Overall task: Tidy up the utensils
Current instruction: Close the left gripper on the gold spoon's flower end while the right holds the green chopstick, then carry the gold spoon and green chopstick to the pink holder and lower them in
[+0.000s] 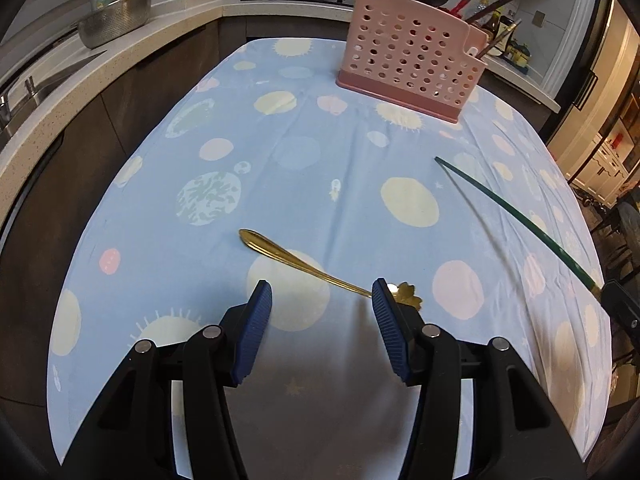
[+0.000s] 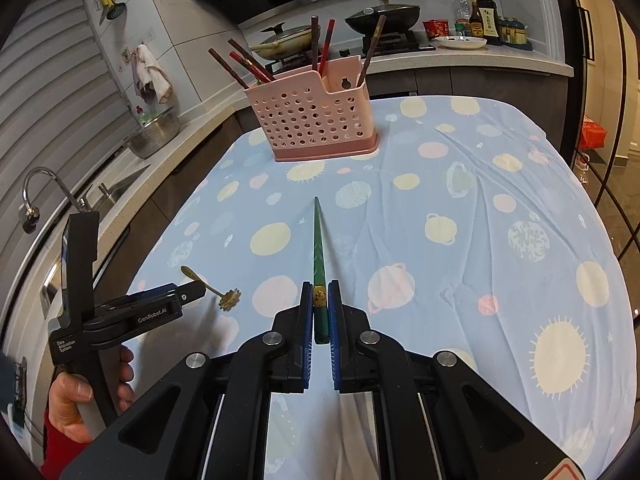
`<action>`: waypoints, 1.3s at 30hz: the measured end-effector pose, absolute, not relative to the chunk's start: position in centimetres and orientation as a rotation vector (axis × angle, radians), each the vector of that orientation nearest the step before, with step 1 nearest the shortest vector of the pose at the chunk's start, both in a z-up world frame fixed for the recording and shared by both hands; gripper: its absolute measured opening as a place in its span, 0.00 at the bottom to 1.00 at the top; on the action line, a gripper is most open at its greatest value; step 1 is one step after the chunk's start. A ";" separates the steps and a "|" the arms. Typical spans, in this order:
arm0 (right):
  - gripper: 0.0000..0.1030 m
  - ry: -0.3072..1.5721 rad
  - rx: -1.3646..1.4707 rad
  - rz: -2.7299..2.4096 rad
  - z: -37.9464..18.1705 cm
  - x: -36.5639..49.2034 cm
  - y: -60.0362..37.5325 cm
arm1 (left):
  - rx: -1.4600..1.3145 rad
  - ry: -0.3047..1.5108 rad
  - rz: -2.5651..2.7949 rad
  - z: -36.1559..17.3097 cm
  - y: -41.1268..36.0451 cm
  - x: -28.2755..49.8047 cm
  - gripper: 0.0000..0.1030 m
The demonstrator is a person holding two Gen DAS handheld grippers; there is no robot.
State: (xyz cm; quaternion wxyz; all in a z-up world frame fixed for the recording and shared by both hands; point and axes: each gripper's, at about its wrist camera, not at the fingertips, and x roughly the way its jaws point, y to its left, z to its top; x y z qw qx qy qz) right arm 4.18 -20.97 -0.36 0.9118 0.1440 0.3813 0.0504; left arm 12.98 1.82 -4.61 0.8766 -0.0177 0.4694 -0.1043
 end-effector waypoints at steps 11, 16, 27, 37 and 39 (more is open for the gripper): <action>0.07 0.796 0.291 0.103 -0.5 4.4 -20.9 | 0.108 0.977 -0.304 -6.4 -3.3 12.5 0.42; 0.07 0.797 0.292 0.104 -0.6 4.5 -20.9 | 0.124 0.979 -0.304 -6.2 -3.2 12.7 0.25; 0.07 0.773 0.293 0.120 0.3 4.3 -20.8 | 0.034 0.971 -0.340 -3.5 -1.5 11.5 0.24; 0.07 0.723 0.282 0.131 2.1 4.5 -20.8 | -0.006 0.894 -0.359 0.3 -0.8 11.6 0.09; 0.07 0.720 0.282 0.134 2.3 4.6 -20.7 | -0.007 0.890 -0.355 0.4 -0.7 11.8 0.08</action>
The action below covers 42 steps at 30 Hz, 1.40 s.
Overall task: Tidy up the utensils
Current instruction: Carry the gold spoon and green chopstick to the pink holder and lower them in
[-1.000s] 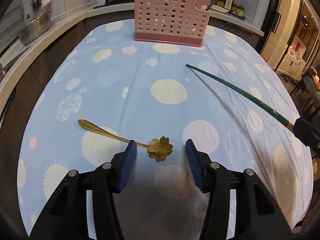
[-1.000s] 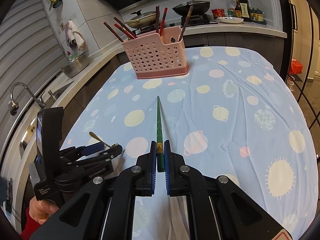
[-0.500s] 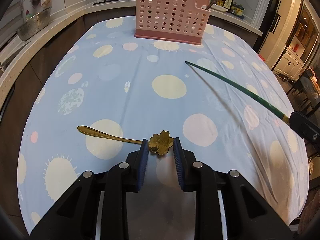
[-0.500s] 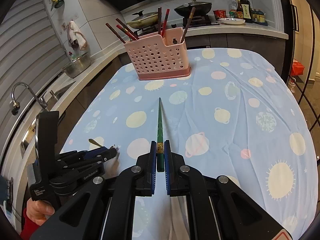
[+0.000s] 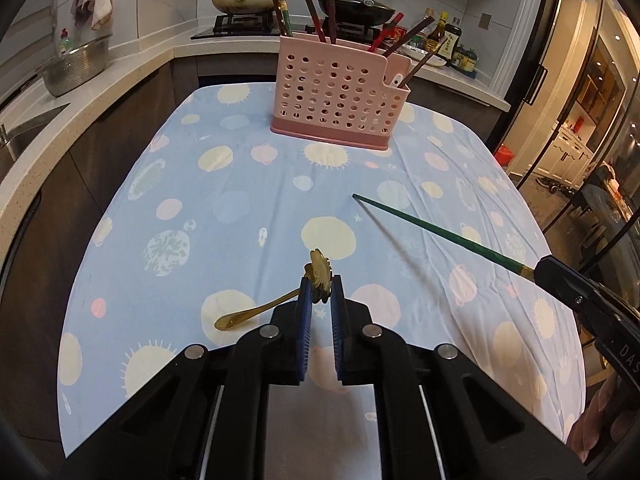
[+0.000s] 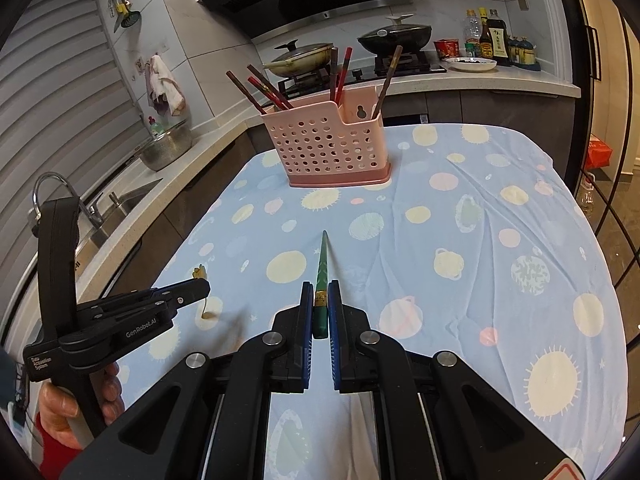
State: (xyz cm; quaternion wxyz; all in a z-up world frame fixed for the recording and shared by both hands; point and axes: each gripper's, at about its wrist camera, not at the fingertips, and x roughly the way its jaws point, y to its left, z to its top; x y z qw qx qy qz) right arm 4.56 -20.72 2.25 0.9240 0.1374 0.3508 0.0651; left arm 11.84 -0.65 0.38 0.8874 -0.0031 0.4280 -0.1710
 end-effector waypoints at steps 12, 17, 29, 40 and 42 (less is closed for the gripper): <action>0.07 0.656 0.253 0.140 5.0 5.2 -20.9 | -0.044 0.816 -0.364 3.9 0.1 12.8 0.01; 0.07 0.622 0.268 0.157 6.9 5.9 -21.3 | -0.055 0.780 -0.370 5.6 0.2 13.3 0.01; 0.07 0.458 0.169 0.119 14.5 9.9 -21.8 | -0.076 0.683 -0.428 11.8 -0.8 16.9 0.01; 0.07 0.314 0.190 0.097 22.2 16.7 -23.4 | -0.130 0.587 -0.500 19.0 -2.8 23.5 0.01; 0.07 0.306 0.201 0.092 23.3 18.6 -23.8 | -0.129 0.568 -0.508 20.2 -3.5 24.8 0.01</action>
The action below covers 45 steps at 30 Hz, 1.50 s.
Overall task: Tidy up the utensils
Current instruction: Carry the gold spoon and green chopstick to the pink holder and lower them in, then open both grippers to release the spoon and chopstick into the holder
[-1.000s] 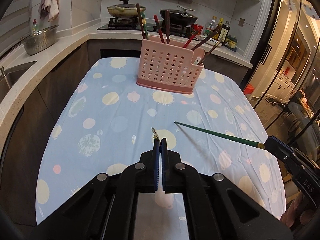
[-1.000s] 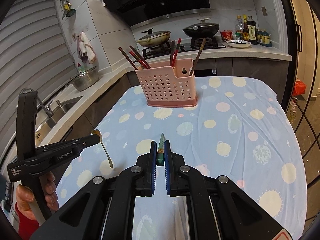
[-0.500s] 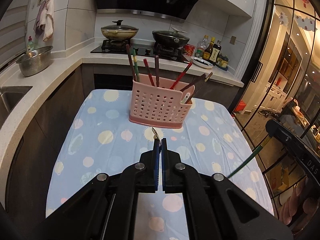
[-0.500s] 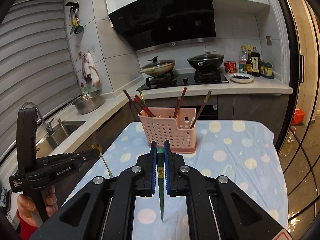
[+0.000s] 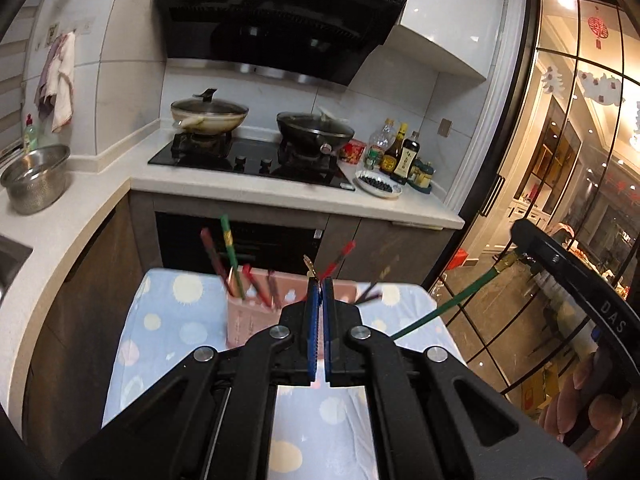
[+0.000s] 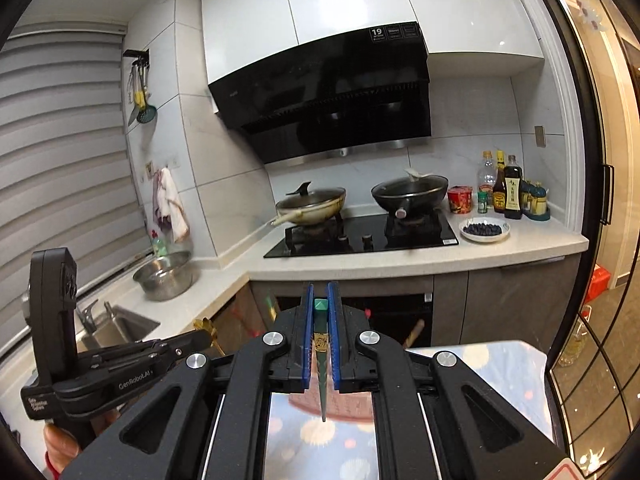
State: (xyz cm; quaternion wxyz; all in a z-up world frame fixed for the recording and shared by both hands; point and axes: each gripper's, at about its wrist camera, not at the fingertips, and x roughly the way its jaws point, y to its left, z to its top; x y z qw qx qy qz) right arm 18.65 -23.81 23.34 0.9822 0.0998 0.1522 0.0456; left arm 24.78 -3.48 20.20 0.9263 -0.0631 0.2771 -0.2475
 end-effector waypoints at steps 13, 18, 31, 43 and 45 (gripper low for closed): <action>0.07 0.304 0.221 0.066 26.1 28.7 -24.2 | -0.155 0.612 -0.554 20.5 -6.9 34.2 0.01; 0.07 0.327 0.226 0.062 24.8 31.4 -24.1 | -0.170 0.665 -0.550 18.2 -7.5 36.4 0.01; 0.07 0.466 0.185 0.070 18.3 33.4 -22.9 | -0.180 0.727 -0.545 14.2 -8.0 37.7 0.12; 0.29 0.463 0.150 0.064 17.7 29.7 -22.6 | -0.041 0.639 -0.341 16.2 -7.8 33.8 0.39; 0.29 0.474 0.144 0.066 17.1 28.6 -22.4 | 0.008 0.614 -0.275 16.4 -7.7 32.5 0.39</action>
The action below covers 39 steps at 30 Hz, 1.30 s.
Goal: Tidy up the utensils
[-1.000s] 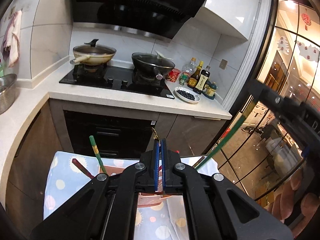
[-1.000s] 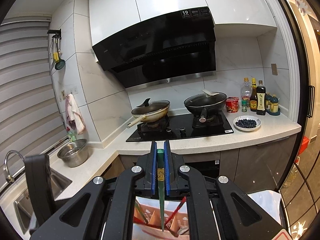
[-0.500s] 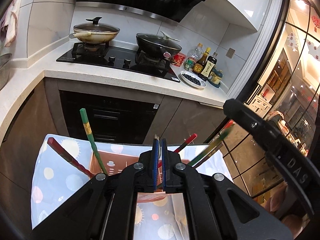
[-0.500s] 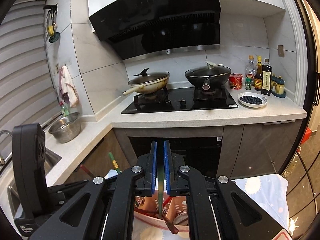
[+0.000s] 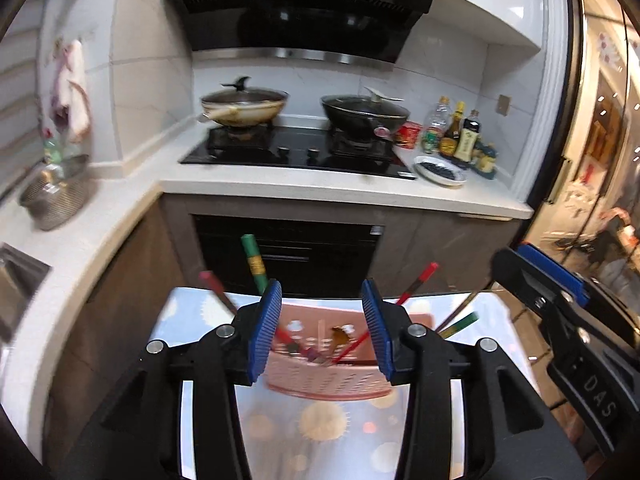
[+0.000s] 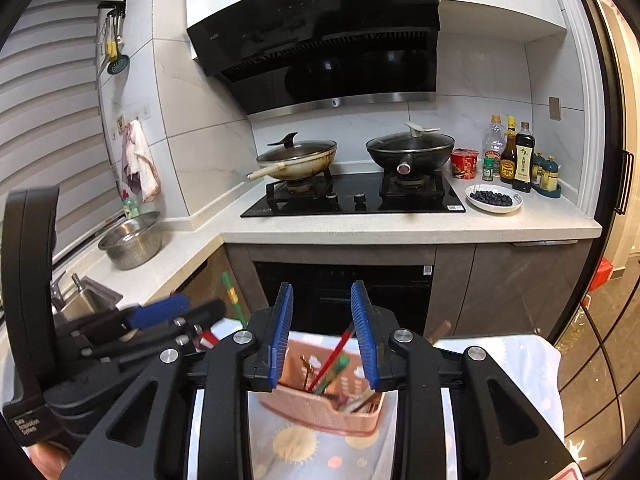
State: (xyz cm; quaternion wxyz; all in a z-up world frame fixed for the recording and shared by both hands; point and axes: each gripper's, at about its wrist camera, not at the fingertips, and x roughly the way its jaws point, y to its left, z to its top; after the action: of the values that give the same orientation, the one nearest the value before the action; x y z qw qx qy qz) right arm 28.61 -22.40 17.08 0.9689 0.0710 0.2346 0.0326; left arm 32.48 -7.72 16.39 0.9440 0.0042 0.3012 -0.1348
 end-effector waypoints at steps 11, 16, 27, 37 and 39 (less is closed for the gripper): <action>0.30 0.606 0.142 0.076 11.3 23.2 -20.8 | 0.069 0.627 -0.195 14.1 -5.4 27.1 0.44; 0.34 0.647 0.169 0.073 9.8 21.3 -20.4 | 0.089 0.650 -0.172 12.6 -4.8 25.3 0.47; 0.44 0.685 0.135 0.041 7.8 18.7 -18.9 | 0.118 0.708 -0.126 9.2 -4.1 22.3 0.62; 0.55 0.717 0.146 0.017 7.2 17.4 -19.4 | 0.173 0.685 -0.078 8.8 -4.4 20.2 0.85; 0.62 0.717 0.150 0.006 7.4 17.2 -19.6 | 0.171 0.684 -0.078 8.9 -4.4 20.0 0.85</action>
State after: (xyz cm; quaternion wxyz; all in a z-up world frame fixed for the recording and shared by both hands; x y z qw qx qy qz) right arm 17.24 -19.65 7.35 0.9336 0.0734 0.3508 0.0031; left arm 20.01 -4.39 8.94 0.9377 0.0840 0.3350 -0.0381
